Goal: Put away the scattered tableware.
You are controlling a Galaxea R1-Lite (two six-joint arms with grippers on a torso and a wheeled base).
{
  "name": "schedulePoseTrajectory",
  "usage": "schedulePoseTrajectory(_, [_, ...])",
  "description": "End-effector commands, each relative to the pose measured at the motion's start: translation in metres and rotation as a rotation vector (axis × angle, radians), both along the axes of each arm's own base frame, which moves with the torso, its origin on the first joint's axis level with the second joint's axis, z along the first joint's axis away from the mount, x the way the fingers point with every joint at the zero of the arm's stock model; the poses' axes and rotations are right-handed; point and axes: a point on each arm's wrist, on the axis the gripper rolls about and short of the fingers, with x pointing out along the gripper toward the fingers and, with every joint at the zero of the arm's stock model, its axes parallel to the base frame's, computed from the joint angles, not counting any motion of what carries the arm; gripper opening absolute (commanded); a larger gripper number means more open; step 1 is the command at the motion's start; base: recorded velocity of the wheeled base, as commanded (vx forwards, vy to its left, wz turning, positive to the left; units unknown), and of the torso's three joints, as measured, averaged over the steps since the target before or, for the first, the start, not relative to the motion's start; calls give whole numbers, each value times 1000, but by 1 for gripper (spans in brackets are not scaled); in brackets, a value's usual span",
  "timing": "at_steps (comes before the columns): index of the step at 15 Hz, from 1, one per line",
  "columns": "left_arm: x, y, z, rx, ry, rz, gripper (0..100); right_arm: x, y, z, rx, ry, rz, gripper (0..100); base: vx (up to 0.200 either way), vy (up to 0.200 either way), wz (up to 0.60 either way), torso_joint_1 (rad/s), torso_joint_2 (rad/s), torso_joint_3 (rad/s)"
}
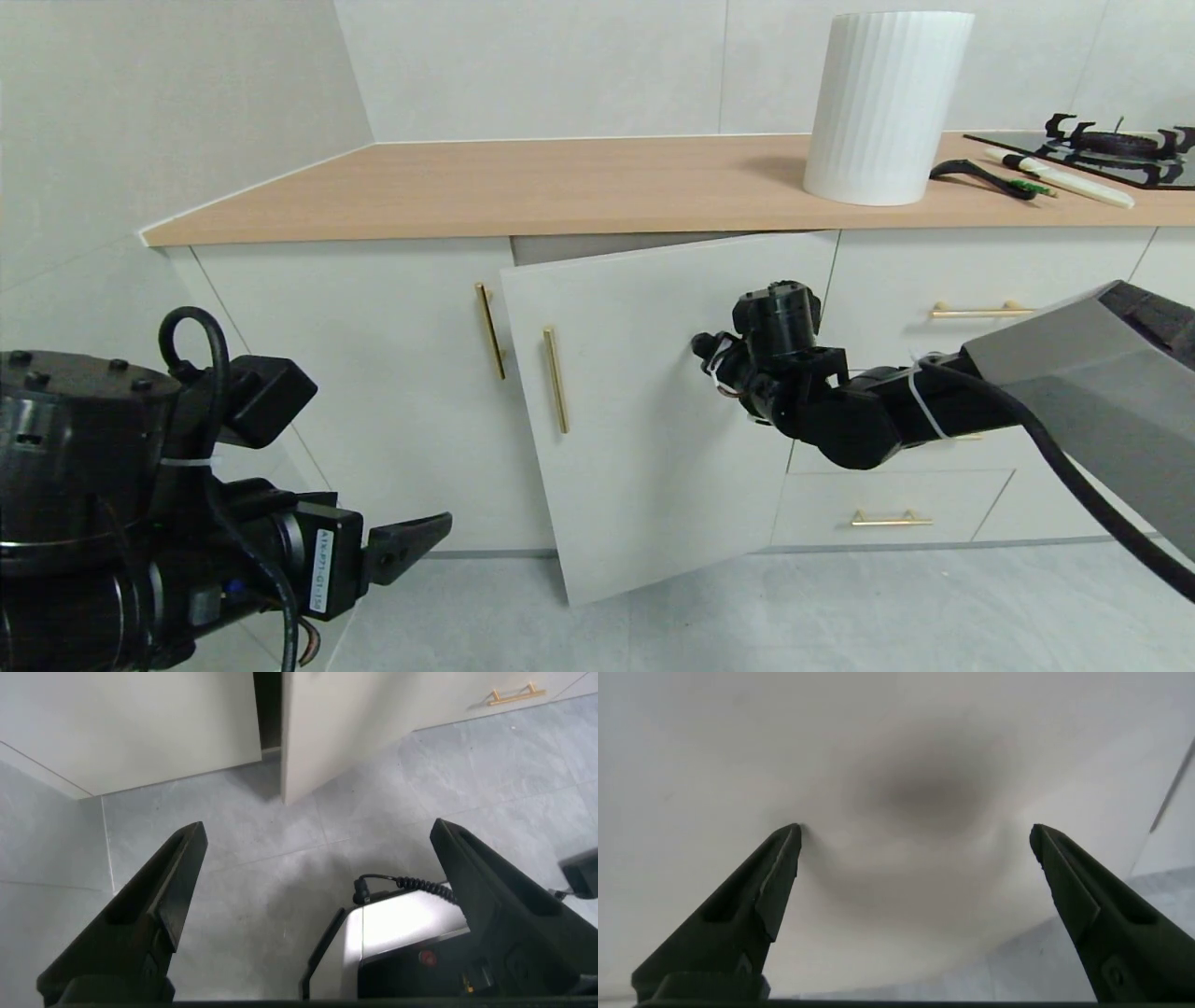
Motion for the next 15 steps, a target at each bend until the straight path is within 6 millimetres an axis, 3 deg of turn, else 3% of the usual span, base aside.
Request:
schedulePoseTrajectory(1, [0, 0, 0, 0, 3, 0, 100, 9, 2, -6, -4, -8, -28, 100, 0, 0, 0, 0, 0, 0])
schedulePoseTrajectory(15, [0, 0, 0, -1, 2, -1, 100, 45, -14, -24, -25, -32, -181, 100, 0, 0, 0, 0, 0, 0])
